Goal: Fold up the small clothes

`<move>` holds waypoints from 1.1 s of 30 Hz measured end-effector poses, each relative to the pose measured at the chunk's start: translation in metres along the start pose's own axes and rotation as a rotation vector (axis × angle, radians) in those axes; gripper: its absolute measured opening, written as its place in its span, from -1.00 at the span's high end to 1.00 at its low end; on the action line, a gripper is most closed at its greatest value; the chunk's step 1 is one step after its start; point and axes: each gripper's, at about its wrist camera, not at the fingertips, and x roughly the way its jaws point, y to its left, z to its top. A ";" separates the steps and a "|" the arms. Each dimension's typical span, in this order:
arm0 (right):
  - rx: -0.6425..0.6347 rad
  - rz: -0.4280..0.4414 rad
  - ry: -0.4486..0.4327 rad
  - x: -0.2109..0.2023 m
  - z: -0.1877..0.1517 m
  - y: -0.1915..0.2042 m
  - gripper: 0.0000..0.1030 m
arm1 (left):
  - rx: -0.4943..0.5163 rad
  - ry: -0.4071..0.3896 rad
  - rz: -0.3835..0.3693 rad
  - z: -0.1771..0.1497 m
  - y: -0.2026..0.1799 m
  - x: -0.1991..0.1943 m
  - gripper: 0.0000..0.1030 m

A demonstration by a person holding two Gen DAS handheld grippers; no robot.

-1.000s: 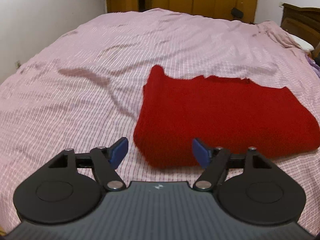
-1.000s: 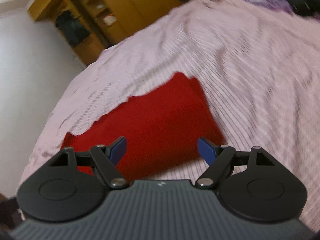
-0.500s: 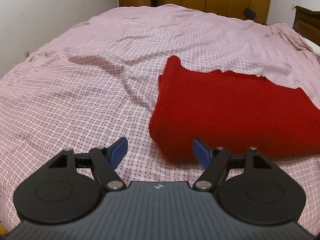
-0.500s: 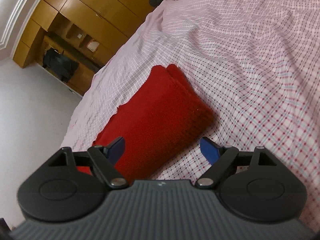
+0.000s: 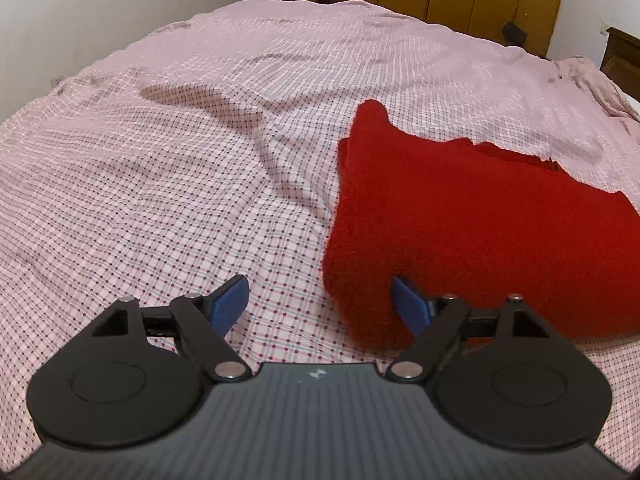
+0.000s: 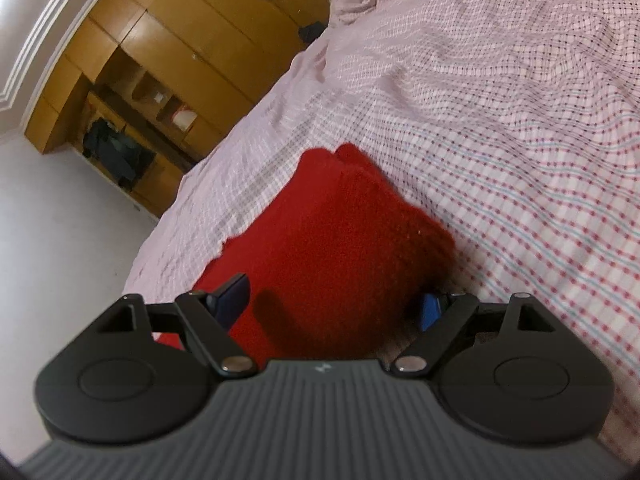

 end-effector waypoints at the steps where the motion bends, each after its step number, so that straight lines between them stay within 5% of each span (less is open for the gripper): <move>1: 0.015 0.003 -0.008 0.002 0.001 0.000 -0.66 | -0.001 0.001 -0.003 0.000 0.001 0.000 -0.65; 3: 0.056 0.013 -0.022 0.005 0.004 -0.003 -0.65 | -0.004 0.003 -0.009 0.000 0.002 0.000 -0.65; 7: 0.165 0.031 -0.026 0.007 0.012 -0.016 0.27 | 0.002 0.001 -0.010 0.001 0.002 0.000 -0.65; 8: 0.178 0.045 -0.022 0.006 0.014 -0.018 0.35 | 0.005 0.000 -0.011 0.001 0.002 -0.001 -0.65; 33: -0.396 0.176 -0.063 -0.023 0.027 0.143 0.50 | 0.020 -0.087 -0.032 0.013 0.027 -0.042 -0.65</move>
